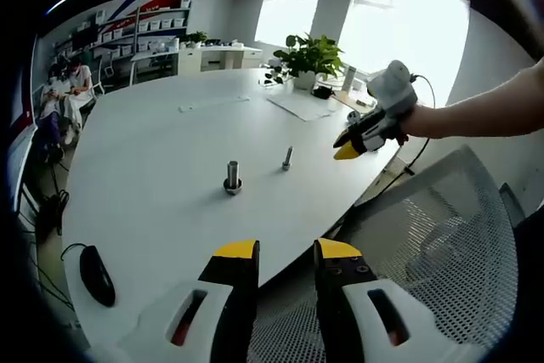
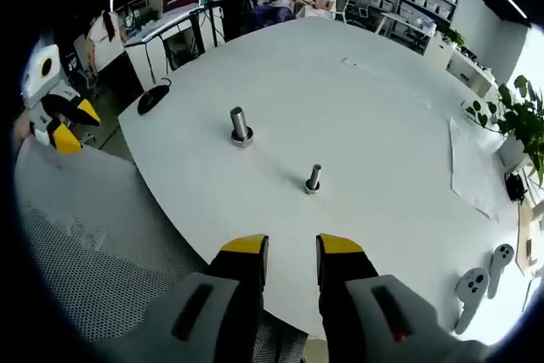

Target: Place the washer onto the threaded stud by aligning its center hole with the stud, sliding it down to the base, and recovering from edge contact or off-axis alignment until the washer reaches the visible bottom stop.

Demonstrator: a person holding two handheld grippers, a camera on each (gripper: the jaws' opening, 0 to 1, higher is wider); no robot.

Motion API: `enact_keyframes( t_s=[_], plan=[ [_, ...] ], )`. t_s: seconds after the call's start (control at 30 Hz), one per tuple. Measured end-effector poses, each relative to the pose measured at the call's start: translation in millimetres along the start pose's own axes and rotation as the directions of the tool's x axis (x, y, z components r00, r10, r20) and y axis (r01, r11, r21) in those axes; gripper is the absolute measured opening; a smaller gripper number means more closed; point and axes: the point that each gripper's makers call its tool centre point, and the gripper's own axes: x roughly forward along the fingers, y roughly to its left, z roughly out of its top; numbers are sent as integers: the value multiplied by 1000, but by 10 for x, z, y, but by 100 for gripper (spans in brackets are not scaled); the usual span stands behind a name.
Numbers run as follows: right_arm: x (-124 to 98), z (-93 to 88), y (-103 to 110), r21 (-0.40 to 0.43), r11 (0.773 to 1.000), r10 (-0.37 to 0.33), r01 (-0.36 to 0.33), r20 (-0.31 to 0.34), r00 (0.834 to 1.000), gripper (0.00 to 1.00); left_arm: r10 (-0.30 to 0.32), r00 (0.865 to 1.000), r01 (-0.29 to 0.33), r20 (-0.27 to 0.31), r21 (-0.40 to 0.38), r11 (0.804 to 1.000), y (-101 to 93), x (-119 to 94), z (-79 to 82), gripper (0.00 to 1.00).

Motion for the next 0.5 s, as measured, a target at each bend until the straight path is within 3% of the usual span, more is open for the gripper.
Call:
enact_keyframes(
  t_s=[0.1,0.23,0.5],
  plan=[
    [-204,75,-41,48,999,-12,8,83,997,27,1,1000,-1,2,-1,1000,2,1,5,24],
    [-397,74,-127,52,998,-40,34,122,992,27,2,1000,-2,1,0,1000,4,-1,4,24],
    [-758,100,-144,135,991,-56,27,223,973,29,8,1000,-8,8,-6,1000,19,-7,18,24]
  ],
)
